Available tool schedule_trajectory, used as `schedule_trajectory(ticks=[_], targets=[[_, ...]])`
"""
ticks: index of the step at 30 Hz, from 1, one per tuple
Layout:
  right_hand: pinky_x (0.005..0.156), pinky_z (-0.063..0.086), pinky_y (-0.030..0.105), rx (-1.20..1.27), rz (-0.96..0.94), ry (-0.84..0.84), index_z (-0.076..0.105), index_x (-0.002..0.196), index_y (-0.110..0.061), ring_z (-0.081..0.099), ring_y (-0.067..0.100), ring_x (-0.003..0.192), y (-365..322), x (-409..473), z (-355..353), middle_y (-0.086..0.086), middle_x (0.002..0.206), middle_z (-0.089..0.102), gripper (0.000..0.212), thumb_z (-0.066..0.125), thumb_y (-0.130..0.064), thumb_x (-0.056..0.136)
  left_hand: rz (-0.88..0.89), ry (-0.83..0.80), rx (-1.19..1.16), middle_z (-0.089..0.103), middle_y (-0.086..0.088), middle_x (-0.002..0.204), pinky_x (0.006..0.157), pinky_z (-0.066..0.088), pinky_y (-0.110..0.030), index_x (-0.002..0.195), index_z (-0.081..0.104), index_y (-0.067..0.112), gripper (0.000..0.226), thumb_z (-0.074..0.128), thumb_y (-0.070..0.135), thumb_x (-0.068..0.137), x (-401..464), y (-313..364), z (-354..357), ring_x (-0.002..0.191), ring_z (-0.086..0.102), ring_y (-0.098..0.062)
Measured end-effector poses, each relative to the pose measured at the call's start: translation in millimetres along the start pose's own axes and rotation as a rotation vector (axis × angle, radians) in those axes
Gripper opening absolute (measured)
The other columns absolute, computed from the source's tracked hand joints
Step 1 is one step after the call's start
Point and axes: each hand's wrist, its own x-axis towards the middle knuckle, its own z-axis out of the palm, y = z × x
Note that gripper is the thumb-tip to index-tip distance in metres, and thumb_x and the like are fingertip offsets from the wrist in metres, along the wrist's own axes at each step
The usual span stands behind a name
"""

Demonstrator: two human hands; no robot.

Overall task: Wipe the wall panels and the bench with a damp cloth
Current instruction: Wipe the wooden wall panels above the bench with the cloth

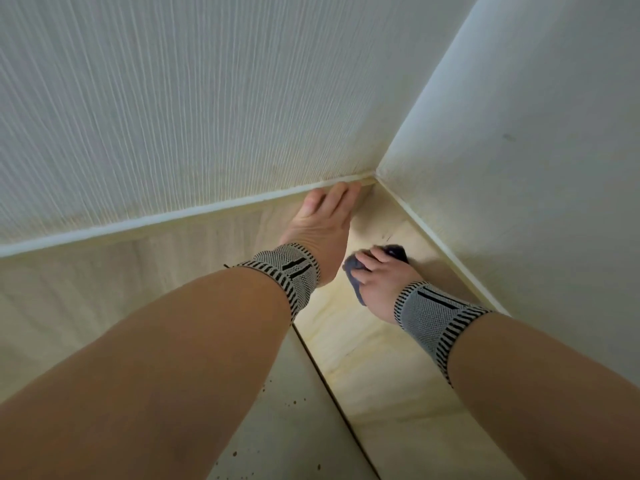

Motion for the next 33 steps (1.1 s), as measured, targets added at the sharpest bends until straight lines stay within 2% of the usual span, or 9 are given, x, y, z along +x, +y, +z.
schedule_trajectory(ticks=[6, 9, 12, 18, 23, 24, 29, 31, 33], targets=[[0.118, 0.01, 0.051, 0.057, 0.342, 0.329, 0.046, 0.143, -0.006, 0.024, 0.037, 0.141, 31, -1, -23, 0.01, 0.147, 0.041, 0.061, 0.021, -0.02, 0.089, -0.001, 0.013, -0.023, 0.004, -0.008, 0.161, 0.108, 0.0, -0.04, 0.148, 0.035, 0.011, 0.07, 0.037, 0.022, 0.079, 0, 0, -2, 0.145, 0.01, -0.027], [0.117, 0.008, 0.052, -0.006, 0.106, 0.114, 0.048, 0.14, -0.01, 0.016, 0.038, 0.142, 15, -8, -14, 0.011, 0.154, 0.03, 0.049, 0.034, -0.02, 0.095, 0.001, 0.019, -0.037, 0.002, -0.009, 0.161, 0.11, 0.003, -0.042, 0.148, 0.036, 0.009, 0.069, 0.045, 0.025, 0.082, 0, 0, 0, 0.145, 0.009, -0.028], [0.117, 0.007, 0.049, -0.041, -0.107, -0.175, 0.062, 0.125, -0.016, 0.015, 0.034, 0.141, -4, -14, -5, 0.006, 0.151, 0.038, 0.036, 0.04, -0.023, 0.098, 0.008, 0.003, -0.041, 0.0, -0.011, 0.161, 0.114, 0.009, -0.043, 0.147, 0.035, 0.007, 0.068, 0.046, 0.023, 0.083, -1, 0, -2, 0.145, 0.009, -0.029], [0.113, 0.023, 0.052, 0.034, 0.324, 0.39, 0.057, 0.133, -0.006, 0.037, 0.037, 0.134, 31, -3, -17, 0.01, 0.137, 0.053, 0.054, 0.031, -0.019, 0.087, 0.005, 0.023, -0.022, 0.004, -0.009, 0.161, 0.108, 0.0, -0.042, 0.149, 0.035, 0.013, 0.069, 0.033, 0.023, 0.081, 1, 0, 1, 0.146, 0.01, -0.028], [0.117, 0.011, 0.05, 0.071, -0.034, -0.243, 0.056, 0.132, -0.01, 0.012, 0.035, 0.143, -3, -19, 2, 0.009, 0.155, 0.029, 0.039, 0.043, -0.023, 0.097, 0.021, 0.004, -0.054, -0.001, -0.012, 0.161, 0.115, 0.007, -0.044, 0.146, 0.038, 0.009, 0.067, 0.051, 0.025, 0.082, 1, 0, 2, 0.146, 0.007, -0.031], [0.118, 0.01, 0.049, 0.087, -0.062, -0.276, 0.056, 0.131, -0.009, 0.011, 0.033, 0.144, -4, -22, 5, 0.01, 0.156, 0.028, 0.038, 0.042, -0.022, 0.097, 0.017, 0.005, -0.047, -0.001, -0.012, 0.16, 0.116, 0.008, -0.044, 0.145, 0.039, 0.008, 0.068, 0.053, 0.025, 0.081, 0, 0, 2, 0.145, 0.007, -0.031], [0.119, -0.001, 0.051, 0.039, 0.206, 0.146, 0.048, 0.141, -0.012, 0.007, 0.034, 0.146, 19, -32, -11, 0.007, 0.158, 0.027, 0.05, 0.024, -0.022, 0.098, -0.003, 0.025, -0.056, 0.002, -0.009, 0.158, 0.112, 0.008, -0.042, 0.14, 0.046, 0.014, 0.062, 0.054, 0.027, 0.079, 2, 4, 4, 0.144, 0.009, -0.029], [0.119, -0.002, 0.052, 0.074, 0.204, 0.149, 0.046, 0.143, -0.013, 0.006, 0.035, 0.146, 13, -39, -8, 0.007, 0.158, 0.024, 0.051, 0.022, -0.023, 0.099, -0.006, 0.046, -0.054, 0.005, -0.009, 0.156, 0.11, 0.009, -0.043, 0.133, 0.053, 0.016, 0.056, 0.055, 0.028, 0.078, 1, 3, 4, 0.142, 0.012, -0.029], [0.118, 0.0, 0.053, 0.044, 0.006, -0.032, 0.051, 0.138, -0.014, 0.005, 0.037, 0.145, -5, -50, 11, 0.008, 0.158, 0.023, 0.044, 0.032, -0.025, 0.1, -0.005, 0.035, -0.071, 0.004, -0.009, 0.157, 0.112, 0.01, -0.044, 0.132, 0.053, 0.016, 0.053, 0.053, 0.027, 0.08, 0, 3, 4, 0.143, 0.011, -0.03]])
